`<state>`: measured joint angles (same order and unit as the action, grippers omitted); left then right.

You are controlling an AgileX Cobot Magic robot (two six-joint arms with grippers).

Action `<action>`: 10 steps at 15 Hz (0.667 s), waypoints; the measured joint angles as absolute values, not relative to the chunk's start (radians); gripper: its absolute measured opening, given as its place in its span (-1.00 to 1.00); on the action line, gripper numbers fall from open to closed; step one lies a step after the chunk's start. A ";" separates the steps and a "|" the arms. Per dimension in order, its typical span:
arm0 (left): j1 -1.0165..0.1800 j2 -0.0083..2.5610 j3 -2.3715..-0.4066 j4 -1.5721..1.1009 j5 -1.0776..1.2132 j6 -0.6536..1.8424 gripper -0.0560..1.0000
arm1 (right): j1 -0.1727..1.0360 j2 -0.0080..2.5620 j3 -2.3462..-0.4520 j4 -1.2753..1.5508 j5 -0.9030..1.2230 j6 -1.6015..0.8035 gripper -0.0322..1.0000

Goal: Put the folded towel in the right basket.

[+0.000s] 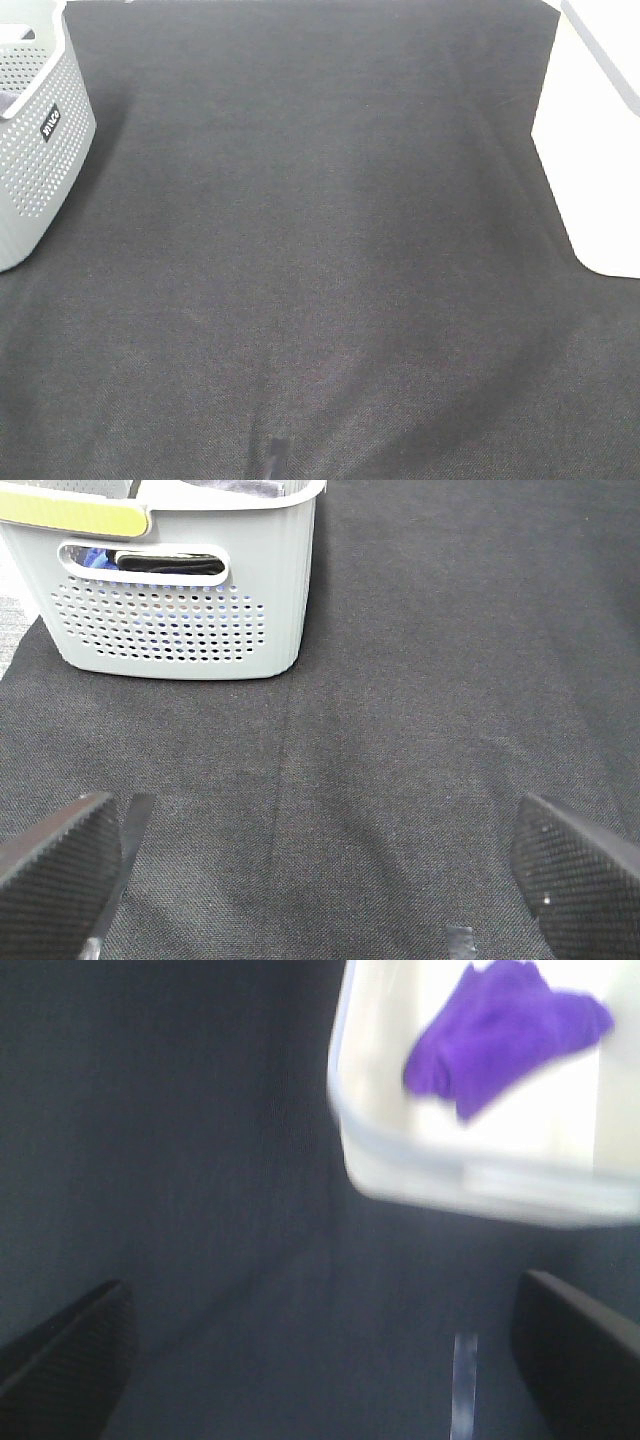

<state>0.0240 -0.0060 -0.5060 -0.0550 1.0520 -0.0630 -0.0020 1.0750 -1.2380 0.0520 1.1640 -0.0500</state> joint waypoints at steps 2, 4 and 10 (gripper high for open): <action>0.024 -0.006 -0.506 -0.055 1.052 -0.063 0.98 | -0.002 0.822 -1.017 0.052 1.158 -0.049 0.95; 0.024 -0.006 -0.506 -0.055 1.052 -0.046 0.98 | -0.002 0.554 -0.822 0.052 1.158 -0.047 0.95; 0.024 -0.006 -0.506 -0.055 1.052 -0.014 0.98 | -0.002 0.080 -0.579 0.036 1.208 -0.045 0.95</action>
